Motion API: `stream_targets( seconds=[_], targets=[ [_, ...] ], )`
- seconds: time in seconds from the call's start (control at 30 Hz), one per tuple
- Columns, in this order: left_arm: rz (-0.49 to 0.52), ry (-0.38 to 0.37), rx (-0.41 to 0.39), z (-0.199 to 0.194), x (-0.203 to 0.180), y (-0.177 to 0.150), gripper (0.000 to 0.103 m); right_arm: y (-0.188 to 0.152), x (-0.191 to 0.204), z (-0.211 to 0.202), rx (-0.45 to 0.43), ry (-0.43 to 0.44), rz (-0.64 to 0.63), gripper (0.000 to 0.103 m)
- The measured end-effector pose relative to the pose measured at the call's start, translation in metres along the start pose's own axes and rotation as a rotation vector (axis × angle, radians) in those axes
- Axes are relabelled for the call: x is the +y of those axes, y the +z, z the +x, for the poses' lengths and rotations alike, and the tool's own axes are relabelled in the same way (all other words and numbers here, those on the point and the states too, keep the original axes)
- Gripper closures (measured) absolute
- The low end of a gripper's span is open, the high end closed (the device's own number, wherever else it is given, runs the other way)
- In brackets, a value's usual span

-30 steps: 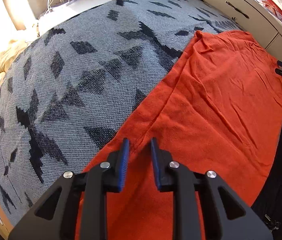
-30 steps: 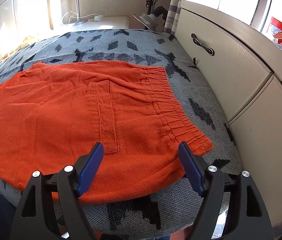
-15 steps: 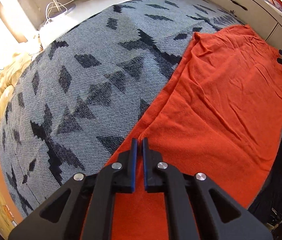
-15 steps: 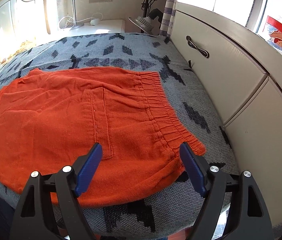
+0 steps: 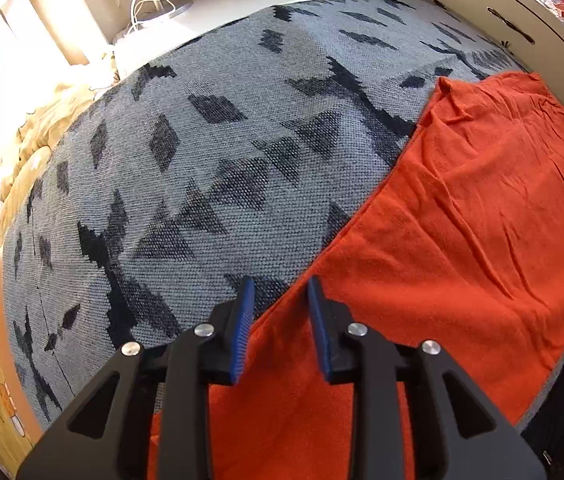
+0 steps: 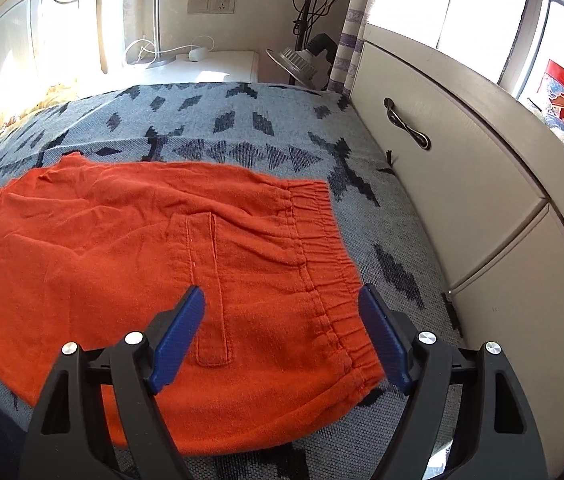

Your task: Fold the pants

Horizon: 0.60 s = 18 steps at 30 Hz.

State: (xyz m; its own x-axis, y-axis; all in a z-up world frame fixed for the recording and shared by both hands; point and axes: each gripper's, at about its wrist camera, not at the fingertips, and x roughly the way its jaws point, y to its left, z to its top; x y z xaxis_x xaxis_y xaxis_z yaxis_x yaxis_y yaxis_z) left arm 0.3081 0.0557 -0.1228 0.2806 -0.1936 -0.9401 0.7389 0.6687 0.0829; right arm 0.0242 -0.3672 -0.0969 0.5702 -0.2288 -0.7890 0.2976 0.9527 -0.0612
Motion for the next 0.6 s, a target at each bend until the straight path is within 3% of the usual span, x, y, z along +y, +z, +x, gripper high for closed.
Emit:
stream_targets(
  seconds=[0.07,0.13,0.27,0.43,0.6],
  targets=[
    [-0.057,0.014,-0.044,-0.013,0.007,-0.004,0.072,0.019,-0.003,0.011,0.006,0.068,0.020,0.027],
    [-0.140,0.033,-0.113,-0.033,0.014,-0.014,0.067,0.037,0.000,0.032,0.043,0.069,-0.018,0.029],
    [-0.357,0.046,-0.275,-0.084,0.026,-0.061,0.059,0.055,-0.004,0.089,0.161,0.083,-0.042,0.042],
    [-0.626,0.132,-0.374,-0.130,0.022,-0.167,0.059,0.063,-0.006,0.112,0.133,-0.004,-0.149,0.042],
    [-0.949,0.165,-0.405,-0.134,0.005,-0.287,0.060,0.064,-0.009,0.113,0.116,-0.023,-0.149,0.041]
  ],
)
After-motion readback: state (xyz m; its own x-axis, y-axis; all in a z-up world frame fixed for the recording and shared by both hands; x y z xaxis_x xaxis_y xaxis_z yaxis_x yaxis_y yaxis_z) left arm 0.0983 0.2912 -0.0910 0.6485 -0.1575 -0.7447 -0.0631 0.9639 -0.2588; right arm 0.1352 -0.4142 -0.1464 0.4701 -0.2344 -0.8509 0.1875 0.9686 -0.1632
